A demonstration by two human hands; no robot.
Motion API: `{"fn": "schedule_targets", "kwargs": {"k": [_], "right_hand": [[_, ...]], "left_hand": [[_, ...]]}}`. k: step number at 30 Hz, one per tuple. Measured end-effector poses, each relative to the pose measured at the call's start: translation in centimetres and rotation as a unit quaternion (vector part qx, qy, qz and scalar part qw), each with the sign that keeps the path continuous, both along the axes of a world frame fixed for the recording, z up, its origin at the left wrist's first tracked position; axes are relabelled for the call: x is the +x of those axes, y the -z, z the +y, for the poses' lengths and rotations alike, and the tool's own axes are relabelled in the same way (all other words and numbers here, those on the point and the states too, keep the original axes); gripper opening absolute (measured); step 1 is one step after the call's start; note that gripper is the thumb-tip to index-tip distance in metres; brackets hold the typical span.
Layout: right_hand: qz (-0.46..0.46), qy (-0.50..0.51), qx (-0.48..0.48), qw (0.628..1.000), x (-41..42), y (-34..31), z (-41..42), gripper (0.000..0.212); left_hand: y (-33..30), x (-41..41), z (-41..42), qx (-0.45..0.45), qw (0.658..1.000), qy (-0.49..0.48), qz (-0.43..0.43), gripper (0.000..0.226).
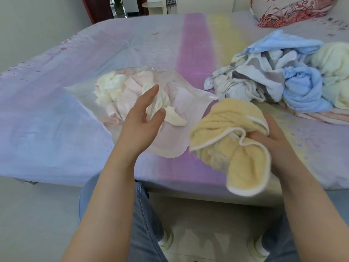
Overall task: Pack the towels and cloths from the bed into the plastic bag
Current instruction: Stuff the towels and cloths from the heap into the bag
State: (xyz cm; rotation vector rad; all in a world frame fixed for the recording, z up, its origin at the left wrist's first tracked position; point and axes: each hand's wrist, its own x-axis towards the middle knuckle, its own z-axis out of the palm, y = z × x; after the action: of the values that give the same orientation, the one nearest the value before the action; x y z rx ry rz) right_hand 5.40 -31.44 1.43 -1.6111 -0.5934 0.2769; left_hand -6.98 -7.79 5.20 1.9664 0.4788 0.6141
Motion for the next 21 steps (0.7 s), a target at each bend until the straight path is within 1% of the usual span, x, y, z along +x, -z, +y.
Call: {"fn": "schedule_targets", "kwargs": {"k": [1, 3, 5, 6, 7, 8, 9, 10, 11, 12, 13, 14, 15, 17, 18, 19, 20, 21], "right_hand": [[0.019, -0.024, -0.002, 1.0, 0.2, -0.8, 0.1, 0.037], [0.059, -0.119, -0.039, 0.99, 0.4, -2.6, 1.1, 0.041], [0.095, -0.18, -0.081, 0.976, 0.5, -3.2, 3.6, 0.035], [0.101, -0.182, -0.096, 0.973, 0.6, -3.0, 5.6, 0.029], [0.096, -0.163, -0.095, 0.977, 0.3, -2.7, 7.6, 0.026], [0.08, -0.125, -0.091, 0.985, 0.1, -2.2, 9.8, 0.03], [0.063, -0.091, -0.086, 0.99, -0.2, -1.2, 11.6, 0.042], [0.045, -0.06, -0.096, 0.993, -0.7, -0.3, 13.2, 0.063], [0.025, -0.041, -0.132, 0.99, -1.2, 0.7, 14.2, 0.085], [-0.01, -0.033, -0.18, 0.983, -1.8, 2.0, 14.7, 0.097], [-0.064, -0.025, -0.22, 0.973, -2.5, 3.1, 14.7, 0.098], [-0.116, -0.006, -0.244, 0.963, -2.9, 4.1, 14.4, 0.094], [-0.162, 0.031, -0.249, 0.954, -3.5, 4.6, 13.9, 0.087], [-0.22, 0.131, -0.194, 0.947, -3.8, 5.9, 13.1, 0.066], [-0.228, 0.165, -0.15, 0.948, -4.0, 6.2, 12.8, 0.053], [-0.233, 0.175, -0.111, 0.95, -4.3, 6.6, 12.5, 0.041], [-0.242, 0.163, -0.083, 0.953, -4.6, 7.0, 12.3, 0.033], [-0.252, 0.131, -0.069, 0.956, -5.0, 7.4, 12.1, 0.031]], "left_hand": [[-0.2, -0.1, 0.0, -0.018, 1.0, 0.003, -0.007, 0.048], [-0.4, -0.4, 0.1, -0.051, 0.998, 0.018, -0.018, 0.042], [-0.5, -0.6, 0.0, -0.075, 0.996, 0.035, -0.025, 0.038], [-0.5, -0.7, 0.0, -0.076, 0.996, 0.04, -0.028, 0.037], [-0.5, -0.7, 0.0, -0.071, 0.996, 0.04, -0.028, 0.038], [-0.5, -0.7, 0.0, -0.062, 0.997, 0.037, -0.028, 0.038], [-0.5, -0.7, 0.0, -0.055, 0.998, 0.033, -0.029, 0.038], [-0.5, -0.6, 0.1, -0.053, 0.998, 0.031, -0.034, 0.039], [-0.5, -0.6, 0.3, -0.051, 0.998, 0.032, -0.038, 0.04], [-0.3, -0.6, 0.5, -0.037, 0.998, 0.03, -0.037, 0.042], [0.1, -0.5, 0.7, -0.008, 0.999, 0.026, -0.027, 0.046], [0.5, -0.5, 1.0, 0.033, 0.999, 0.018, -0.012, 0.05], [1.0, -0.4, 1.2, 0.078, 0.997, 0.007, 0.0, 0.054], [1.9, -0.2, 1.5, 0.156, 0.988, -0.011, 0.008, 0.058], [2.3, -0.2, 1.6, 0.188, 0.982, -0.016, 0.011, 0.061], [2.7, -0.1, 1.7, 0.217, 0.976, -0.019, 0.016, 0.064], [3.0, -0.1, 1.7, 0.242, 0.97, -0.023, 0.022, 0.068], [3.3, 0.0, 1.7, 0.267, 0.963, -0.026, 0.028, 0.071]]}}
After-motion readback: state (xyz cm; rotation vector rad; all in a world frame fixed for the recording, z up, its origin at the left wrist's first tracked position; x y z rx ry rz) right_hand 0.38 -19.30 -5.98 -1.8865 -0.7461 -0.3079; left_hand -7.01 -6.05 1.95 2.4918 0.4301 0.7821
